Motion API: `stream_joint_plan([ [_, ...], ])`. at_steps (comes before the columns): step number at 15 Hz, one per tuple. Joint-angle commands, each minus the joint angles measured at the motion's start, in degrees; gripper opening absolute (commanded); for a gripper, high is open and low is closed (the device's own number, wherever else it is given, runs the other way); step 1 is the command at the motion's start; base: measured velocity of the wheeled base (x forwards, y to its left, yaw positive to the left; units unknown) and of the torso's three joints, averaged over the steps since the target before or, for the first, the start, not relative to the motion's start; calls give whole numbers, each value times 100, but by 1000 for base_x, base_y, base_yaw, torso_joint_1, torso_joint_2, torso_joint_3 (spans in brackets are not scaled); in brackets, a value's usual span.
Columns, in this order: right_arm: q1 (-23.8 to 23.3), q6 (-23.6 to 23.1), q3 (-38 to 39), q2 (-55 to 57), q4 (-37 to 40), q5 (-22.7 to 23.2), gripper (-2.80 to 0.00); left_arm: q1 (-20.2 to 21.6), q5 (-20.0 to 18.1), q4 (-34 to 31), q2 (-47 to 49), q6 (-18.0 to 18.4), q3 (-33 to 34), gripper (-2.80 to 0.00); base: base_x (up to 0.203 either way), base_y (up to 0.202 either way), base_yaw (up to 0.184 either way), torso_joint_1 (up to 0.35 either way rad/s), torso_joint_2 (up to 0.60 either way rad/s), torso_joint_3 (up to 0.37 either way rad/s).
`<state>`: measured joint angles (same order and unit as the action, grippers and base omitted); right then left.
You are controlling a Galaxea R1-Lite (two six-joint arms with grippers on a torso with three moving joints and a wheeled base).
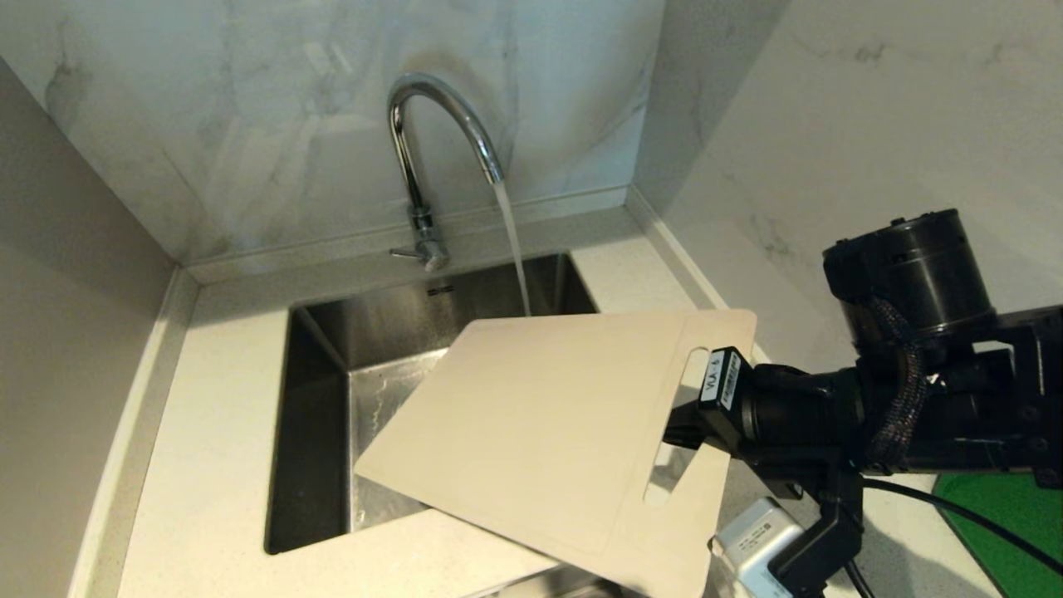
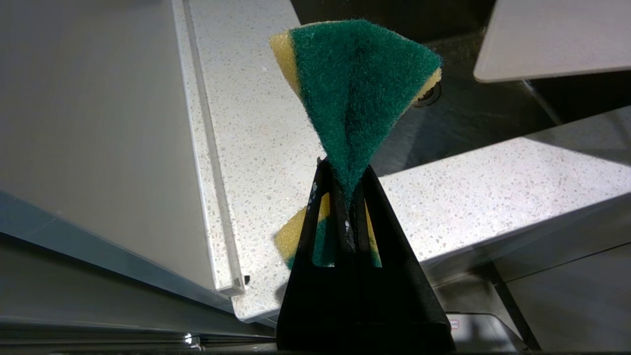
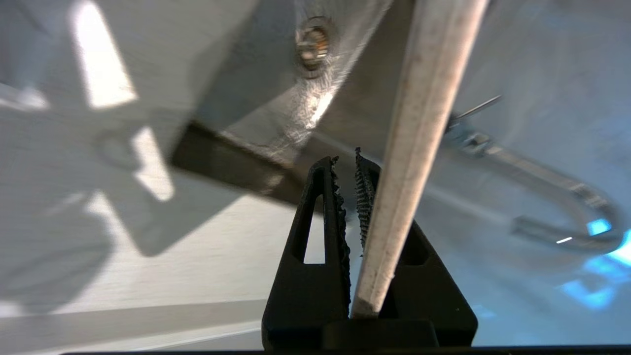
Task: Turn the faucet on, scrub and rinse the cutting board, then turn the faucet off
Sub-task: Scrub the cutting board underwater
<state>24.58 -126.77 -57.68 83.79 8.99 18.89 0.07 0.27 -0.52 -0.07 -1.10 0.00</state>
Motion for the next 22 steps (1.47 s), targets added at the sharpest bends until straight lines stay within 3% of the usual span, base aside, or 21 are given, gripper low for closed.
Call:
stream_joint_plan([
  [1, 3, -331, -433, 355, 99, 60, -280, 1, 0, 7, 4, -5, 18, -280, 0, 0, 0, 0, 0, 0],
  [11, -34, -1257, -1838, 1587, 364, 316, -280, 1, 0, 0, 7, -5, 18, -280, 0, 0, 0, 0, 0, 0],
  [16, -371, -1646, -2355, 2289, 348, 963, -280, 1, 4, 3, 3, -5, 18, -280, 0, 0, 0, 0, 0, 0],
  [22, -375, -1771, -2573, 2600, 330, 1124, -280, 1, 0, 0, 7, -5, 18, -280, 0, 0, 0, 0, 0, 0],
])
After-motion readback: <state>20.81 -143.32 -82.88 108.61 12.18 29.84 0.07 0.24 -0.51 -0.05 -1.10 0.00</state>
